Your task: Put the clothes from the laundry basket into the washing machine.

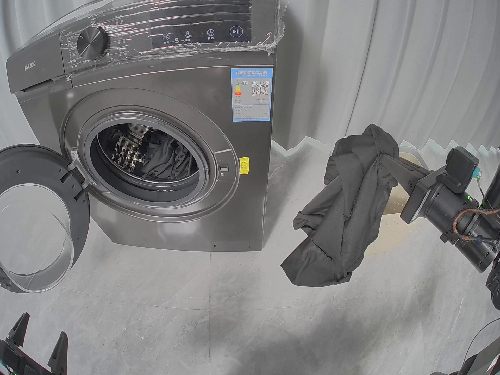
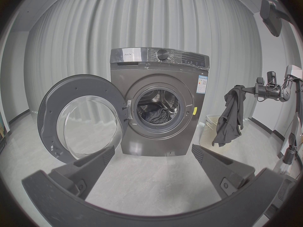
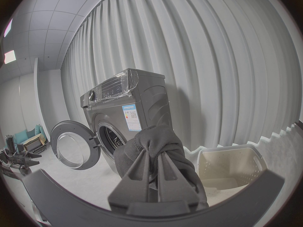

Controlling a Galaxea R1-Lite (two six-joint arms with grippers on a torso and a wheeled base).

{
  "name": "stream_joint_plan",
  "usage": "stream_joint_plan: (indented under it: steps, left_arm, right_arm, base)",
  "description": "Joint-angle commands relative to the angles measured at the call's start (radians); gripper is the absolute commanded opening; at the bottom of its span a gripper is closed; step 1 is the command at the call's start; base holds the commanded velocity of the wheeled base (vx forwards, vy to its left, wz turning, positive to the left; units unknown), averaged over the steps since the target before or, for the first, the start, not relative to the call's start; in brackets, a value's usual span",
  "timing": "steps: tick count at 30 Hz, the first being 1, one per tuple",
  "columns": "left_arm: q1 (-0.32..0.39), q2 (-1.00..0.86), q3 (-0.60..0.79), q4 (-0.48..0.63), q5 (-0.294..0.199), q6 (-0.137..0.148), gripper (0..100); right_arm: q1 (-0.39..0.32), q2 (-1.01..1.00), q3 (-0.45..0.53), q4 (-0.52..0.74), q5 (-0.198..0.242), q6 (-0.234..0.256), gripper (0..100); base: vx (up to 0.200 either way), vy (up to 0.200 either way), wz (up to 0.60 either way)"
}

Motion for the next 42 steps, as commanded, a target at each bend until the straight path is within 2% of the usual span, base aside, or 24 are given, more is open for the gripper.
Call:
stream_joint_plan:
  steps: [1, 14, 20, 29, 38, 42]
  left_arm:
    - [-0.001, -0.017, 0.015, 0.000, 0.000, -0.001, 100]
    - [-0.001, -0.017, 0.015, 0.000, 0.000, -0.001, 100]
    - [-0.001, -0.017, 0.015, 0.000, 0.000, 0.001, 100]
    - [-0.001, -0.017, 0.015, 0.000, 0.000, -0.001, 100]
    - [-0.001, -0.017, 0.015, 0.002, 0.000, -0.001, 100]
    - [-0.001, -0.017, 0.015, 0.000, 0.000, -0.001, 100]
  right_arm:
    - [0.000, 0.006, 0.000, -0.001, -0.001, 0.000, 0]
    - [0.000, 0.006, 0.000, -0.001, -0.001, 0.000, 0]
    - [0.000, 0.006, 0.002, -0.001, -0.001, 0.000, 0]
    - [0.000, 0.006, 0.002, -0.001, 0.001, 0.002, 0]
    - [0.000, 0.013, 0.008, -0.002, 0.001, 0.002, 0]
    - [0.000, 0.018, 0.008, -0.002, 0.001, 0.003, 0]
  base:
    - [0.000, 0.200, 0.00]
    - [0.000, 0.200, 0.00]
    - [0.000, 0.000, 0.00]
    - [-0.200, 0.000, 0.00]
    - [0.000, 0.000, 0.00]
    - [0.000, 0.200, 0.00]
